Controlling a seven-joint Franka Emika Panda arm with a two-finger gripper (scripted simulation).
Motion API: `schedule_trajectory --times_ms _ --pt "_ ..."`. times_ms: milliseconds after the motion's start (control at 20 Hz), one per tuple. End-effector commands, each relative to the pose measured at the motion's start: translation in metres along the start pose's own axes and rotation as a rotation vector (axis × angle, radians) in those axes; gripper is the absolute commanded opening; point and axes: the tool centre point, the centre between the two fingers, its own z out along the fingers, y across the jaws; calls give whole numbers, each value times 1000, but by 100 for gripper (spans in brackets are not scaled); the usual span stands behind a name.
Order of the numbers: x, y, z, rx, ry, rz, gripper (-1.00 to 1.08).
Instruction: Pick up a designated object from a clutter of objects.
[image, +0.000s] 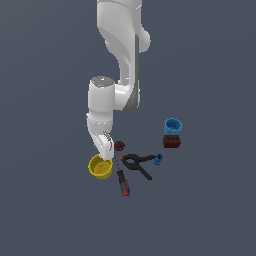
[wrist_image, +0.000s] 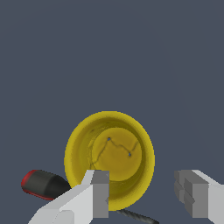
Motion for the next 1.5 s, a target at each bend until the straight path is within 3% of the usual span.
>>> schedule_trajectory --times_ms 0,450,1400,1450 --pt "0 6 7 7 16 42 28" --pt "0 18 19 19 42 116 28" --pt "1 18 50 20 42 118 28" --pt "1 18 50 20 42 118 -100"
